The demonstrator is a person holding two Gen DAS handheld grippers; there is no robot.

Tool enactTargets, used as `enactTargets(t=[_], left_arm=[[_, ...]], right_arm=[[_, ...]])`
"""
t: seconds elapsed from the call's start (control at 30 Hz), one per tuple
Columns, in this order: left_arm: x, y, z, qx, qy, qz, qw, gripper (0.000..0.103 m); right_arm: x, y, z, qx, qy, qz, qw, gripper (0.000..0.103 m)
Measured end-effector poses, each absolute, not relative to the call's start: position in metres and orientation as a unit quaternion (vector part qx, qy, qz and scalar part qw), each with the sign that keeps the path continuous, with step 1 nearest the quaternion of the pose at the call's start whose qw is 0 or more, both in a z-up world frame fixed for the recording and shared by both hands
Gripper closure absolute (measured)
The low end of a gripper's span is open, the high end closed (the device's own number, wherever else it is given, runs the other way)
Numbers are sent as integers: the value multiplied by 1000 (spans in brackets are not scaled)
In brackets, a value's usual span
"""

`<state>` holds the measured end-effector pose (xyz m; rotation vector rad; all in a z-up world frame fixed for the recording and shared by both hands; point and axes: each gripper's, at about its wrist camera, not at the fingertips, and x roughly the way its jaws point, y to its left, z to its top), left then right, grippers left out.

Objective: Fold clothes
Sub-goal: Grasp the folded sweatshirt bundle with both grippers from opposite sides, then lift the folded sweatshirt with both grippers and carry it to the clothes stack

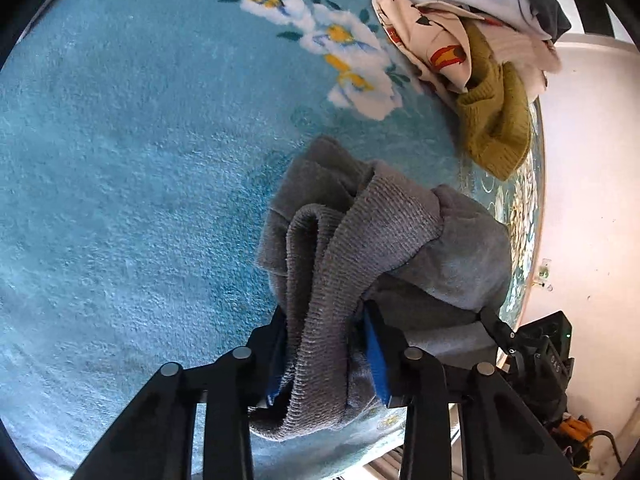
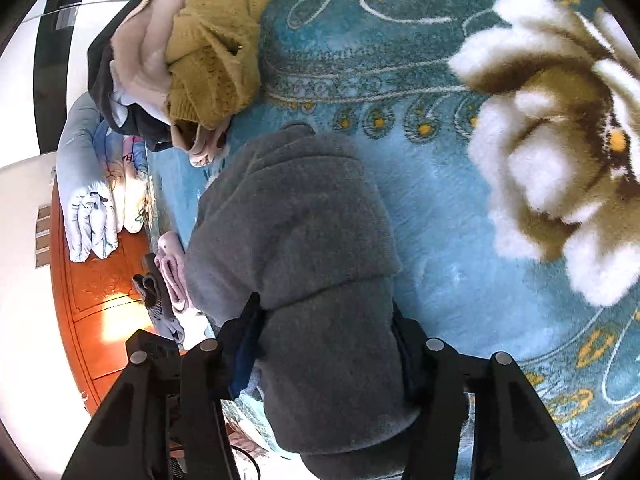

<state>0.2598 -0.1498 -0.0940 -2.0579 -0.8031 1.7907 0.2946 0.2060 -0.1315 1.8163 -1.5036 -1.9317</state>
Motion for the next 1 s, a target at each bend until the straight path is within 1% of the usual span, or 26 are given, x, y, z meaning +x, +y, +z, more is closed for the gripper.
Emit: enactTargets(t=[0.03,0.13,0.17,0.2,0.27,0.43,0.5,0.57,0.63,0.73,0.8,0.83,0.87,0.9,0.93,0.97,1.0], left_arm=[[264,-151,-93,-718,-274,622,147,63],[264,-138,-95,-719,-245,633,149,49],[263,-139,-92,-714,-225,646,148,39],[264,-138,-91,-712,-214,652,148,31],[266,-140,-93,-710,-208,653,161,29],[271,-157,-120,-706,-316,604,191,28],[273,-165,-128,-689,-366,595,196,26],[275,-168,-131,-679,-391,589,200,25],[275,-167,-135,-665,-412,584,215,25],[273,-152,-136,-666,-414,578,225,27],[273,-144,-135,-674,-386,590,220,28],[274,-140,-134,-678,-373,596,218,30],[274,-135,-133,-681,-359,601,216,44],[276,-135,-130,-683,-355,602,213,52],[277,-134,-127,-684,-351,603,210,55],[279,-134,-121,-684,-348,606,208,61],[281,-133,-115,-684,-345,609,206,64]], right_arm=[[295,205,-131,595,-492,-634,45,45],[293,203,-134,598,-489,-634,45,45],[293,203,-135,598,-488,-634,46,45],[293,203,-136,598,-488,-634,48,45],[294,204,-137,598,-487,-634,53,45],[294,205,-140,597,-490,-632,57,43],[293,204,-141,598,-490,-631,63,42],[291,205,-143,600,-490,-628,73,42],[290,206,-144,601,-490,-626,82,42],[290,209,-149,600,-498,-620,84,42],[290,209,-150,600,-501,-619,77,42],[290,209,-150,600,-500,-620,73,42],[290,208,-149,600,-499,-621,68,42],[289,207,-147,602,-497,-622,63,42],[289,206,-145,604,-495,-622,58,42],[289,204,-142,606,-493,-623,52,43],[289,203,-138,607,-490,-624,48,44]])
